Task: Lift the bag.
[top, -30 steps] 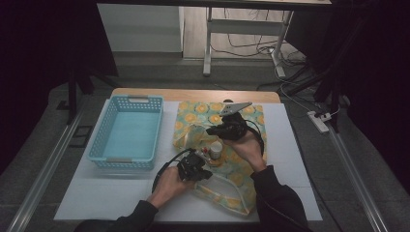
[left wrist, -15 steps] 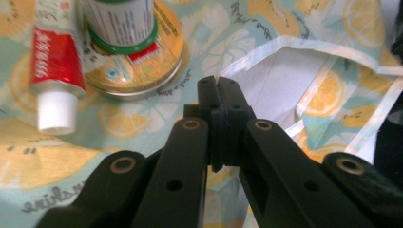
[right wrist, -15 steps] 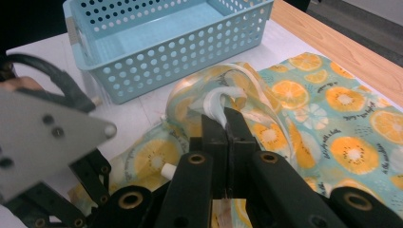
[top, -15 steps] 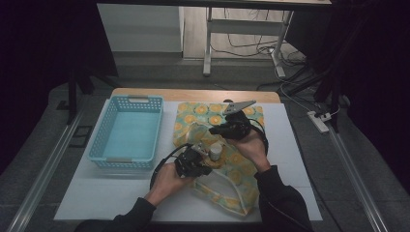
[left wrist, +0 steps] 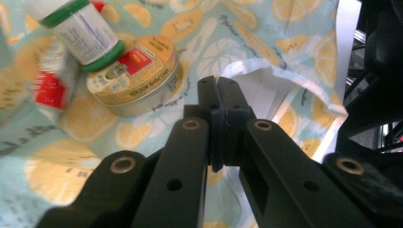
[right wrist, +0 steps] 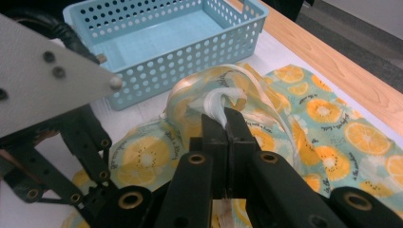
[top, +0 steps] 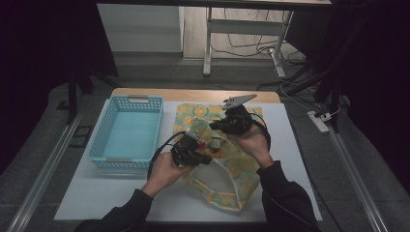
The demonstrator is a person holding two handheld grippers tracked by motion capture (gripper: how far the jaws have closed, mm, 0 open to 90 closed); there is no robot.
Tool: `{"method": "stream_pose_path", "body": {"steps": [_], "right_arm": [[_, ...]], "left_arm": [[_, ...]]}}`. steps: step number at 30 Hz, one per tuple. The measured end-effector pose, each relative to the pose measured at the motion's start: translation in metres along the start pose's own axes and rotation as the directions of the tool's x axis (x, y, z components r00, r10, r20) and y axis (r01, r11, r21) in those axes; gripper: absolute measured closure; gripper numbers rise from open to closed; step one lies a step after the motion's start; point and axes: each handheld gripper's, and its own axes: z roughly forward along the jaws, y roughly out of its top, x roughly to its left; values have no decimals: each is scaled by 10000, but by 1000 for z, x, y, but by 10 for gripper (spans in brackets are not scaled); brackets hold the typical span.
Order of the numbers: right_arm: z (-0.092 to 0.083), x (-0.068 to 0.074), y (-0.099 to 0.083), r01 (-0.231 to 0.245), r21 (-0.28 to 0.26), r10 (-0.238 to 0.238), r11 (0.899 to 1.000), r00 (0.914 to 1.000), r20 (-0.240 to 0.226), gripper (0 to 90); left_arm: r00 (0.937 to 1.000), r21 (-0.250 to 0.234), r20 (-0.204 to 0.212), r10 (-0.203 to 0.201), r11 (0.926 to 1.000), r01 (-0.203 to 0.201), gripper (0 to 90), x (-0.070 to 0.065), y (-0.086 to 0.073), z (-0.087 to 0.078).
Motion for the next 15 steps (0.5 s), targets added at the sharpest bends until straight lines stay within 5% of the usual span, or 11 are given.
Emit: {"method": "stream_pose_path", "body": {"steps": [15], "right_arm": [[-13,-3,18,-6,14,6,10000,9999,-135,894]], "left_arm": [[9994,211,-114,313,9993,-311,900,4,35,-38]]}}
